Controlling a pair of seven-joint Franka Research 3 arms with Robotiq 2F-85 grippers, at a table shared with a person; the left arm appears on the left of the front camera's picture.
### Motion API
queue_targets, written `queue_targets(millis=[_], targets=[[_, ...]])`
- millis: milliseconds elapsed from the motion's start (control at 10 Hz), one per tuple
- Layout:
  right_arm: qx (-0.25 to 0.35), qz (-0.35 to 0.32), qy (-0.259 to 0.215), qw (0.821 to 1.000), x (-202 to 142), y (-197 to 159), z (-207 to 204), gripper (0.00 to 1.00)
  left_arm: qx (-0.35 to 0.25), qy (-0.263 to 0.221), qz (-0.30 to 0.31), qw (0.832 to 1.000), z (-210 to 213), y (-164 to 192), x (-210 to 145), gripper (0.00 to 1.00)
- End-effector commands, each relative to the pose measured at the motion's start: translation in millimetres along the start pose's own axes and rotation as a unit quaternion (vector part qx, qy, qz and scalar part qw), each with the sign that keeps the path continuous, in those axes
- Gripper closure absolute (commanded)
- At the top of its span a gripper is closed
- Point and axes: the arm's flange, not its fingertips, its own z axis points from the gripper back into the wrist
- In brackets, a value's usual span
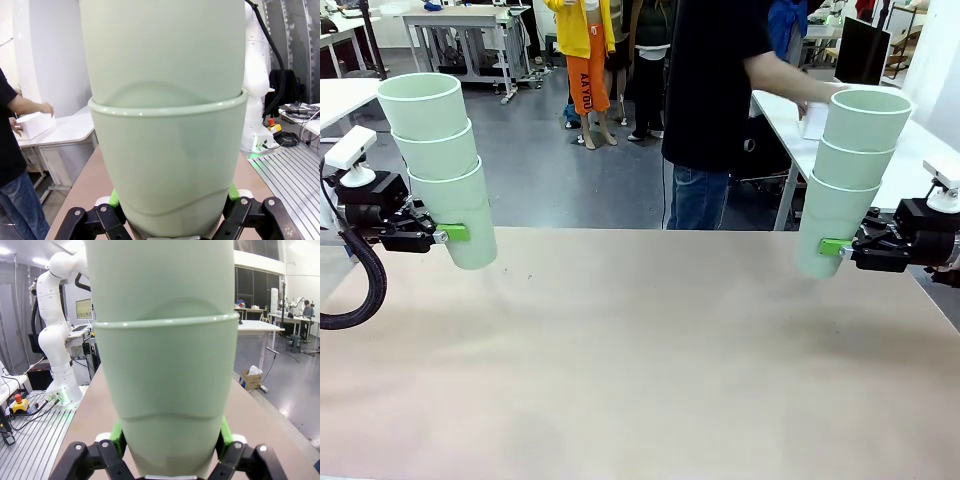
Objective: Stack the cups and store them in the basket.
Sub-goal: Place the stack of Reusable plastic cups into the Pantry Basket.
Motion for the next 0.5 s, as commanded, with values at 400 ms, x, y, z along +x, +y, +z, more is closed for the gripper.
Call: queue_targets(millis=[400], targets=[[0.000,0.006,0.000,1.000,3.1,0.2,-1.6,0.16,-0.001,-0.002,-0.004,1.000,-0.2,1.1,4.0,0.15]])
